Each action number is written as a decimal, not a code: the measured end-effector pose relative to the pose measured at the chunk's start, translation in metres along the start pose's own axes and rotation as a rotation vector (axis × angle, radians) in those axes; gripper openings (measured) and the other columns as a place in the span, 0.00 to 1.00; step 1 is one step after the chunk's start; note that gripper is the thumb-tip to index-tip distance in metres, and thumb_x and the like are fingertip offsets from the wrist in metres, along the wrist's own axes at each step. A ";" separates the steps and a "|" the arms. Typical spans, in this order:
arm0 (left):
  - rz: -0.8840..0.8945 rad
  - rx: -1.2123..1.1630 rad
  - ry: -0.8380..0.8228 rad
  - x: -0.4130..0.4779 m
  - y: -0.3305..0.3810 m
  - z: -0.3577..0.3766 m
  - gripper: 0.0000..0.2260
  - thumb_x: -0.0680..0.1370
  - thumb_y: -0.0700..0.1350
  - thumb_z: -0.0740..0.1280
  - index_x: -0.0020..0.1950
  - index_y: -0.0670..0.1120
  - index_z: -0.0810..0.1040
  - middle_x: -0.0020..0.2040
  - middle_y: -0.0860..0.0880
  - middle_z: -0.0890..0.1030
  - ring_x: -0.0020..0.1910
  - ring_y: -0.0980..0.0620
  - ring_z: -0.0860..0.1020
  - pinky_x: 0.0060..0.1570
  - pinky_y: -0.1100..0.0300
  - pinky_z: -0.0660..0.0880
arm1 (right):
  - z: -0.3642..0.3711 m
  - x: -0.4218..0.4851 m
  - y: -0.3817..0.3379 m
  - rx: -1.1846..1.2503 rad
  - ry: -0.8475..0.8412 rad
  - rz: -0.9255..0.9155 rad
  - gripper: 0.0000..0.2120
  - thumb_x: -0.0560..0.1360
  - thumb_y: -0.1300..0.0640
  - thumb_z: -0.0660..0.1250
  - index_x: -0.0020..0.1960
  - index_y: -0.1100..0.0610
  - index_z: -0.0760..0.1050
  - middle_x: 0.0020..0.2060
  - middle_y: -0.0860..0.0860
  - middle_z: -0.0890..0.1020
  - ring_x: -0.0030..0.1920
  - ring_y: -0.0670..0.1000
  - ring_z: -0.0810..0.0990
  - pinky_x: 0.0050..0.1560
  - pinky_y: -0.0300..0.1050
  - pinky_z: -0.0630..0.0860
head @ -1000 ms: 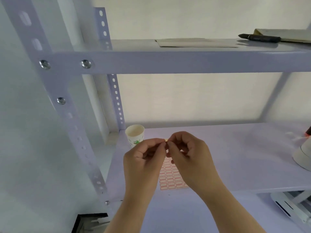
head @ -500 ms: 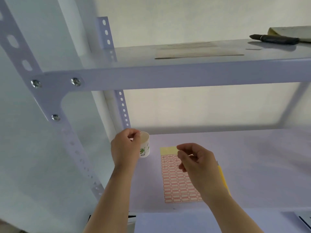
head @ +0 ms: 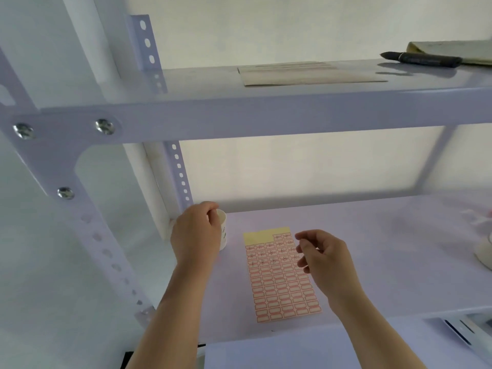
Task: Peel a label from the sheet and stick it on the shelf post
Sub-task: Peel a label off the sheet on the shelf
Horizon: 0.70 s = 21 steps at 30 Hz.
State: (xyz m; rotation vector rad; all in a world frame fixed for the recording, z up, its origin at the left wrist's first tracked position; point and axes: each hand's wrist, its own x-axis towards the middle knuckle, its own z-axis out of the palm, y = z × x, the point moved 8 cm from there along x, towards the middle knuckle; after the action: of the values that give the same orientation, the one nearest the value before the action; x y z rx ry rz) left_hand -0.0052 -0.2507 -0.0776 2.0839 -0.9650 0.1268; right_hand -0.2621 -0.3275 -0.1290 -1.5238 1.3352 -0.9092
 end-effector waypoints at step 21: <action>-0.345 -0.357 -0.658 -0.094 0.002 0.087 0.25 0.78 0.42 0.65 0.74 0.51 0.65 0.61 0.52 0.77 0.55 0.50 0.79 0.52 0.56 0.79 | 0.021 0.007 0.026 -0.201 -0.047 0.139 0.23 0.76 0.57 0.66 0.71 0.52 0.70 0.61 0.51 0.81 0.42 0.47 0.84 0.45 0.53 0.85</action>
State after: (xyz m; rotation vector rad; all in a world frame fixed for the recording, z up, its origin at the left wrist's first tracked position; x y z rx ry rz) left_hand -0.0928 -0.2581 -0.1712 1.9373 -0.8876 -0.8930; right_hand -0.2499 -0.3320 -0.1608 -1.5702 1.5142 -0.6652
